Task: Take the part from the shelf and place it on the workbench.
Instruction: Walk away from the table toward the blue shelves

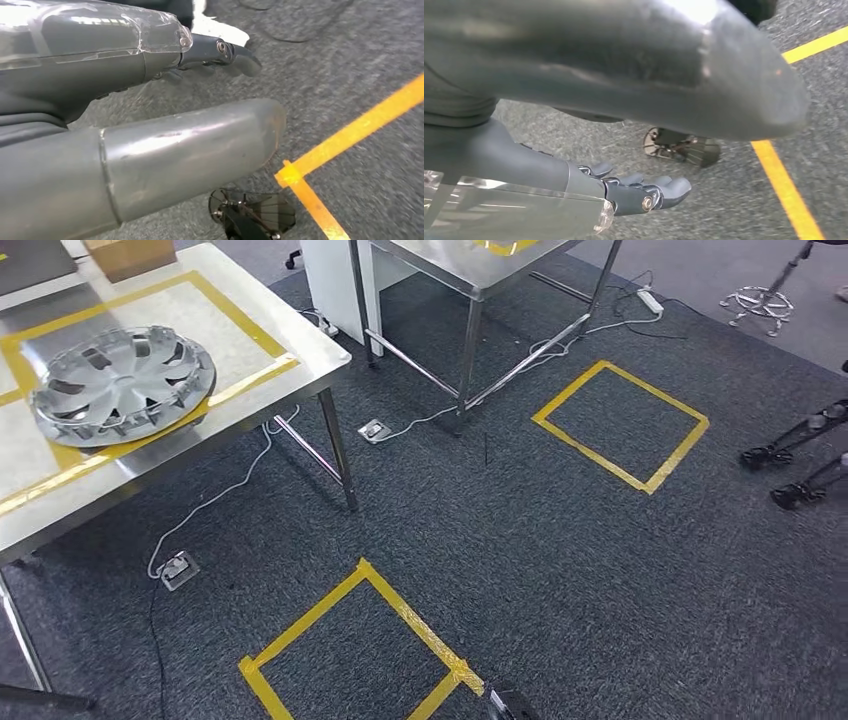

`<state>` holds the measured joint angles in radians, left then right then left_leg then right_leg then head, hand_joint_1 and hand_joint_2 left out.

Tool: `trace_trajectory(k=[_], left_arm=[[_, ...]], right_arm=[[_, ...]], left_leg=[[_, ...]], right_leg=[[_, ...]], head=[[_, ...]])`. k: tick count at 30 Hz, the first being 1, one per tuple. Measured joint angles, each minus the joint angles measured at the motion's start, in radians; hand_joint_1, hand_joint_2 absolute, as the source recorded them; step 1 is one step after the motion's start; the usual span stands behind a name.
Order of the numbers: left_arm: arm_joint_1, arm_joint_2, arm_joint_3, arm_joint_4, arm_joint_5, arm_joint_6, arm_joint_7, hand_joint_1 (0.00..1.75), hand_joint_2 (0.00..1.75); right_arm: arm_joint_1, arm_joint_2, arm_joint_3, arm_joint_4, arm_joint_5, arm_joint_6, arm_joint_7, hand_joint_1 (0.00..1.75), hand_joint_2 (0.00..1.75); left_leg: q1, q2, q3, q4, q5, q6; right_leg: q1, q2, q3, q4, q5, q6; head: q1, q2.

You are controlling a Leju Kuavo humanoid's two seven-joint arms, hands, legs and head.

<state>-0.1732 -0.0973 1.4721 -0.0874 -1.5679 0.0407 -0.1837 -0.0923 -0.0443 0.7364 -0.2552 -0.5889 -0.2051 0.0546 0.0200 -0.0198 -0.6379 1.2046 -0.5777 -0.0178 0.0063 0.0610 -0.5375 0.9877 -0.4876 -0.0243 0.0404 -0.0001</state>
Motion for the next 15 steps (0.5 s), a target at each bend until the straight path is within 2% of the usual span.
trace_trajectory(k=[2, 3, 4, 6, 7, 8, 10, 11, 12, 13, 14, 15], left_arm=[[0.000, 0.001, 0.000, 0.000, 0.003, -0.005, 0.015, 0.00, 0.00], [0.001, 0.001, 0.000, 0.000, 0.009, -0.010, 0.025, 0.00, 0.00], [0.002, 0.001, 0.000, 0.000, 0.018, -0.019, 0.032, 0.00, 0.00], [0.005, 0.000, 0.001, 0.000, 0.039, -0.038, 0.024, 0.00, 0.00], [0.005, -0.001, 0.001, 0.000, 0.046, -0.045, 0.013, 0.00, 0.00], [0.005, -0.003, 0.001, -0.001, 0.050, -0.050, -0.002, 0.00, 0.00], [0.007, -0.005, 0.002, -0.001, 0.050, -0.053, -0.031, 0.00, 0.00], [0.008, -0.006, 0.002, -0.001, 0.049, -0.055, -0.045, 0.00, 0.00], [0.009, -0.007, 0.002, -0.001, 0.046, -0.055, -0.058, 0.00, 0.00], [0.008, -0.008, 0.002, -0.001, 0.043, -0.056, -0.069, 0.00, 0.00], [0.006, -0.009, 0.002, -0.001, 0.041, -0.056, -0.079, 0.00, 0.00], [0.004, -0.010, 0.002, -0.001, 0.039, -0.055, -0.087, 0.00, 0.00]], right_arm=[[-0.001, -0.001, 0.008, 0.002, -0.005, -0.001, 0.011, 0.00, 0.00], [-0.003, -0.003, 0.012, 0.004, -0.012, -0.001, 0.015, 0.00, 0.00], [-0.005, -0.004, 0.015, 0.004, -0.023, -0.001, 0.017, 0.00, 0.00], [-0.006, -0.008, 0.020, 0.006, -0.049, 0.003, 0.019, 0.00, 0.00], [-0.005, -0.009, 0.021, 0.007, -0.059, 0.006, 0.019, 0.00, 0.00], [-0.005, -0.010, 0.023, 0.007, -0.065, 0.009, 0.019, 0.00, 0.00], [-0.009, -0.011, 0.025, 0.008, -0.070, 0.015, 0.019, 0.00, 0.00], [-0.012, -0.011, 0.025, 0.009, -0.071, 0.017, 0.019, 0.00, 0.00], [-0.013, -0.011, 0.025, 0.009, -0.071, 0.018, 0.019, 0.00, 0.00], [-0.011, -0.010, 0.025, 0.010, -0.071, 0.019, 0.018, 0.00, 0.00], [-0.007, -0.010, 0.026, 0.011, -0.071, 0.020, 0.016, 0.00, 0.00], [-0.003, -0.010, 0.027, 0.012, -0.071, 0.020, 0.009, 0.00, 0.00]], left_leg=[[0.007, -0.064, 0.047, -0.114, 0.054, 0.002], [0.010, -0.090, 0.062, -0.147, 0.063, 0.003], [0.010, -0.102, 0.067, -0.157, 0.058, 0.006], [0.008, -0.074, 0.071, -0.162, 0.057, 0.014], [0.009, -0.056, 0.074, -0.165, 0.058, 0.019], [0.010, -0.036, 0.078, -0.169, 0.057, 0.024], [0.007, 0.006, 0.085, -0.173, 0.053, 0.032], [0.004, 0.028, 0.086, -0.173, 0.050, 0.034], [0.002, 0.049, 0.088, -0.173, 0.047, 0.034], [0.000, 0.066, 0.090, -0.173, 0.044, 0.034], [-0.001, 0.081, 0.093, -0.173, 0.040, 0.033], [-0.002, 0.094, 0.098, -0.173, 0.036, 0.031]], right_leg=[[-0.003, 0.027, -0.005, 0.017, -0.011, 0.010], [-0.004, 0.040, -0.010, 0.024, -0.015, 0.016], [-0.006, 0.054, -0.017, 0.028, -0.016, 0.023], [-0.011, 0.080, -0.026, 0.028, -0.014, 0.035], [-0.011, 0.068, -0.031, 0.035, -0.018, 0.041], [-0.009, 0.042, -0.043, 0.058, -0.031, 0.046], [-0.008, -0.028, -0.098, 0.162, -0.084, 0.056], [-0.010, -0.046, -0.135, 0.230, -0.112, 0.060], [-0.012, -0.055, -0.165, 0.285, -0.129, 0.063], [-0.013, -0.059, -0.180, 0.310, -0.128, 0.063], [-0.014, -0.061, -0.174, 0.296, -0.106, 0.061], [-0.014, -0.066, -0.147, 0.243, -0.070, 0.056]], head=[[-0.005, 0.000], [-0.006, 0.000], [-0.007, 0.000], [-0.006, 0.000], [-0.004, 0.000], [0.001, 0.000], [0.016, 0.000], [0.021, 0.000], [0.025, 0.000], [0.027, 0.000], [0.030, 0.000], [0.033, 0.000]])
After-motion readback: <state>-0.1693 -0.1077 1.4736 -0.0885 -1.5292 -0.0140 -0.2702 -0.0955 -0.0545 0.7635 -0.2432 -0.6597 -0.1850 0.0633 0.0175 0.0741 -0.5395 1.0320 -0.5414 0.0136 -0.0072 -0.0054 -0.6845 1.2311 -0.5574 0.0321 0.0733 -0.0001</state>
